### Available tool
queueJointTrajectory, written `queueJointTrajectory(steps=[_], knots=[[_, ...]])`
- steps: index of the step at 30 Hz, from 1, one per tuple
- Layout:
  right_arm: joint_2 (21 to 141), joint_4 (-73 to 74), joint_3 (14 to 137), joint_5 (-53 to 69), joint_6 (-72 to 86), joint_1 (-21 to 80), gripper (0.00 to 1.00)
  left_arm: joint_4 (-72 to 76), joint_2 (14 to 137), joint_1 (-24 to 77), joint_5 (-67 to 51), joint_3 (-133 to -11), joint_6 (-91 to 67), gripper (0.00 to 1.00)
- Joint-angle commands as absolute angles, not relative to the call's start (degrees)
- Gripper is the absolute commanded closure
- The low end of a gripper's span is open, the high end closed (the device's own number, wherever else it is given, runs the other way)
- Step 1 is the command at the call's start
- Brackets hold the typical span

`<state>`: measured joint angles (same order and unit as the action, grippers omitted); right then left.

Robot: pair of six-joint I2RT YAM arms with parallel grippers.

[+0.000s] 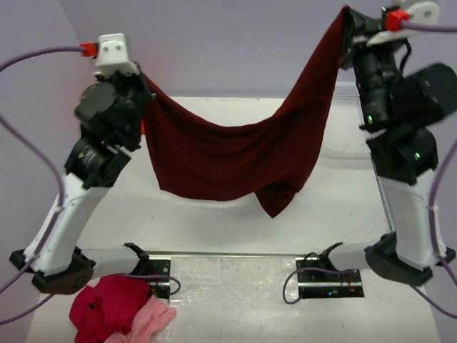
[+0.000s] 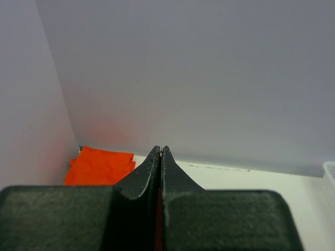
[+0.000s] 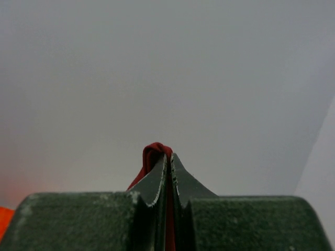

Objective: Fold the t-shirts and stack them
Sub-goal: Flatten out the tshirt

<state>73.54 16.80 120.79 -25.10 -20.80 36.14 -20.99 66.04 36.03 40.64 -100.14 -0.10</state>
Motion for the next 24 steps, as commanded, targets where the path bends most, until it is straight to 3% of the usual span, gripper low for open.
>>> queueJointTrajectory(steps=[1, 5, 8, 17, 24], knots=[[87.8, 21.4, 129.0, -5.4, -6.8, 25.4, 1.00, -16.9, 76.5, 32.5, 37.5, -101.0, 0.8, 1.00], [97.0, 26.7, 141.4, -2.4, -8.2, 21.1, 1.00, -17.0, 85.1, 24.5, 30.0, -107.1, -1.0, 1.00], [96.1, 28.3, 142.1, -4.8, -10.3, 21.0, 1.00, -21.1, 90.1, 24.2, 29.7, -114.9, -0.3, 1.00], [82.5, 32.0, 136.4, -8.2, -13.4, 23.2, 1.00, -21.4, 83.2, 24.6, 27.3, -112.7, -0.3, 1.00], [73.4, 31.6, 132.9, -21.7, -20.5, 37.9, 1.00, -22.7, 73.9, 30.8, 30.3, -109.2, 2.5, 1.00]])
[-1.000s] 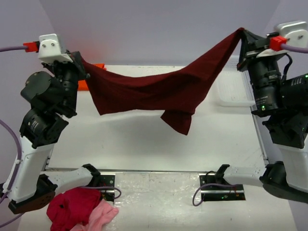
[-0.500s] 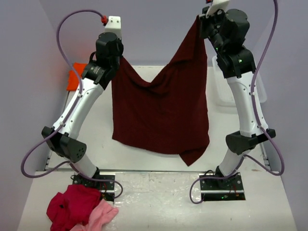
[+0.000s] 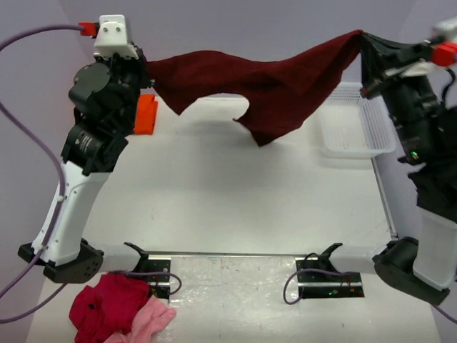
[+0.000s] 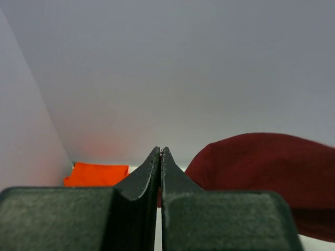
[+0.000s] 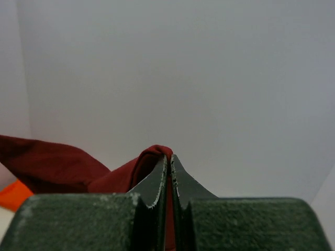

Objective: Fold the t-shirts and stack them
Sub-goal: Flatten out the tshirt

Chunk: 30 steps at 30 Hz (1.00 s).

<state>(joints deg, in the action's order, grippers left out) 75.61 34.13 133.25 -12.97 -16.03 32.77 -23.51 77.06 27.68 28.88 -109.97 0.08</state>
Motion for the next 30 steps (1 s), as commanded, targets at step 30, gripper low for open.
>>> queueJointTrajectory(steps=[30], knots=[[73.0, -5.6, 127.6, -55.4, -64.7, 82.4, 1.00, -34.7, 64.1, 36.4, 20.0, -123.3, -5.5, 1.00]])
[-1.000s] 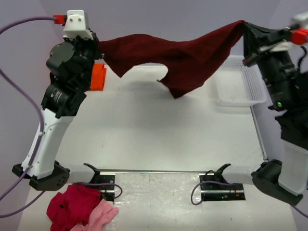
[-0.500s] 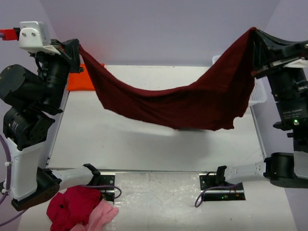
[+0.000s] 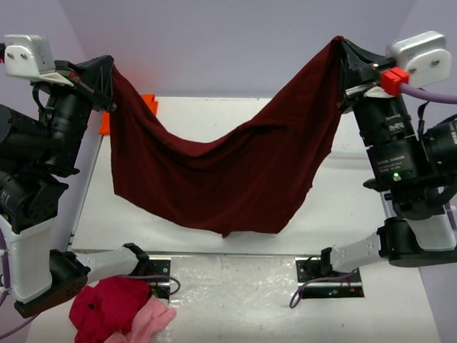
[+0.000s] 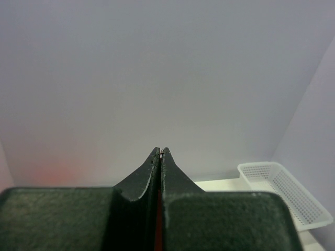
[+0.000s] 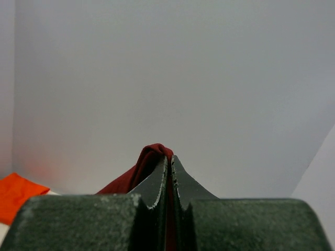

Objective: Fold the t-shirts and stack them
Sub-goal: Flatten out the tshirt

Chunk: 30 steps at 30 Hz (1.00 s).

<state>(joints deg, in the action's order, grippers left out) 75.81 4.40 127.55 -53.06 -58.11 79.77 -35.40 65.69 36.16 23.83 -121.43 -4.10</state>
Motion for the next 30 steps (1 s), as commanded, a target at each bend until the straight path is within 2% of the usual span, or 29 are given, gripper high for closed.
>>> queueJointTrajectory(steps=[1, 13, 22, 24, 27, 30], knots=[[72.5, -7.4, 127.0, -56.3, -66.0, 83.4, 1.00, -34.7, 63.8, 36.3, 19.3, -123.4, -6.1, 1.00], [73.8, -13.4, 128.8, -57.7, -73.4, 89.1, 1.00, -33.6, 62.1, 36.3, 12.7, -125.8, -8.5, 1.00], [75.1, -9.9, 128.1, -54.3, -69.3, 89.2, 1.00, -33.6, 61.6, 36.4, 14.6, -123.2, -7.9, 1.00], [74.7, -8.4, 125.9, -52.6, -65.8, 86.4, 1.00, -30.8, 61.8, 36.3, 19.9, -120.2, -6.1, 1.00], [77.3, 6.9, 131.0, -45.9, -51.2, 72.0, 1.00, -25.1, 64.7, 36.4, 29.2, -113.5, -0.9, 1.00], [82.2, 12.0, 135.2, -37.5, -44.8, 57.8, 1.00, -20.7, 70.7, 36.3, 34.2, -112.2, 5.5, 1.00]])
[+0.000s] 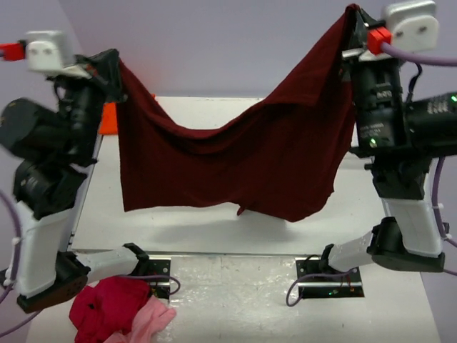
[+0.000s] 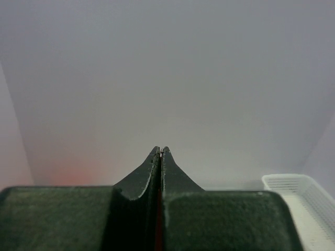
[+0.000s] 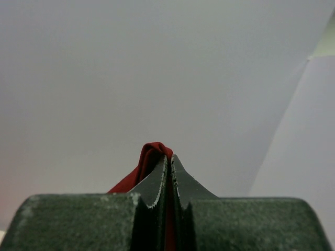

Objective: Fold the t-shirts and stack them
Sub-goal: Flatten out the tshirt

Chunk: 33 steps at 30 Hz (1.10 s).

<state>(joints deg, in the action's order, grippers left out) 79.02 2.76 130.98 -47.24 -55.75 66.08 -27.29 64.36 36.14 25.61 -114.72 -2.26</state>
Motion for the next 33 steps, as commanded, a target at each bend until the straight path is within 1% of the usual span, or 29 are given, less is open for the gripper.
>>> queueJointTrajectory(steps=[1, 3, 4, 8, 11, 15, 18, 21, 22, 24, 25, 26, 27, 28, 29, 30, 31, 33], knots=[[85.3, 12.8, 136.9, -36.1, -44.2, 53.0, 1.00, -18.3, 73.4, 36.3, 35.1, -111.5, 7.3, 1.00], [87.4, 13.7, 139.8, -32.0, -41.2, 48.4, 1.00, -15.4, 77.3, 35.6, 38.2, -113.6, 10.9, 1.00], [88.1, 14.3, 140.3, -30.3, -39.7, 44.0, 1.00, -15.1, 80.9, 35.1, 38.1, -116.6, 11.5, 1.00], [91.5, 14.9, 141.3, -23.8, -31.7, 34.6, 1.00, -15.5, 86.1, 29.9, 34.5, -120.8, 10.7, 1.00], [94.5, 17.2, 143.1, -22.1, -30.2, 32.9, 1.00, -16.0, 87.8, 28.8, 33.4, -121.9, 10.3, 1.00], [90.2, 19.9, 141.6, -22.6, -28.5, 34.4, 1.00, -18.5, 85.4, 29.2, 32.6, -121.7, 8.2, 1.00], [87.4, 19.0, 140.5, -26.3, -33.6, 40.4, 1.00, -19.2, 82.5, 30.8, 31.5, -121.1, 6.8, 1.00], [82.9, 16.7, 139.3, -32.2, -40.2, 49.7, 1.00, -22.7, 78.9, 32.0, 29.4, -122.8, 3.7, 1.00], [81.1, 13.9, 138.9, -36.7, -45.3, 56.2, 1.00, -25.5, 77.5, 32.3, 27.7, -124.5, 2.9, 1.00], [79.3, 7.9, 136.9, -42.3, -53.0, 64.0, 1.00, -27.8, 75.7, 32.3, 25.9, -125.2, 0.5, 1.00], [77.5, 3.1, 133.3, -45.3, -57.4, 72.3, 1.00, -29.3, 73.5, 32.3, 24.8, -124.8, -1.6, 1.00], [77.0, -4.9, 131.9, -49.6, -65.8, 76.5, 1.00, -29.4, 72.3, 32.3, 23.6, -124.2, -2.5, 1.00], [76.7, -8.3, 131.3, -51.2, -69.6, 79.9, 1.00, -29.7, 71.1, 32.3, 21.9, -123.2, -3.9, 1.00], [76.8, -12.3, 130.4, -52.5, -73.1, 86.1, 1.00, -30.7, 69.2, 32.3, 21.4, -123.0, -4.6, 1.00], [77.3, -19.4, 129.9, -54.2, -80.3, 88.5, 1.00, -31.2, 68.5, 32.3, 21.2, -122.8, -5.3, 1.00], [77.7, -22.1, 129.6, -54.5, -82.9, 89.8, 1.00, -31.6, 67.3, 32.3, 21.2, -122.9, -5.7, 1.00], [78.1, -23.5, 129.6, -54.5, -84.0, 91.6, 1.00, -32.0, 67.0, 32.3, 21.1, -123.0, -5.9, 1.00], [79.0, -21.0, 130.6, -54.1, -82.4, 91.8, 1.00, -32.7, 67.1, 32.3, 20.7, -124.3, -6.2, 1.00]])
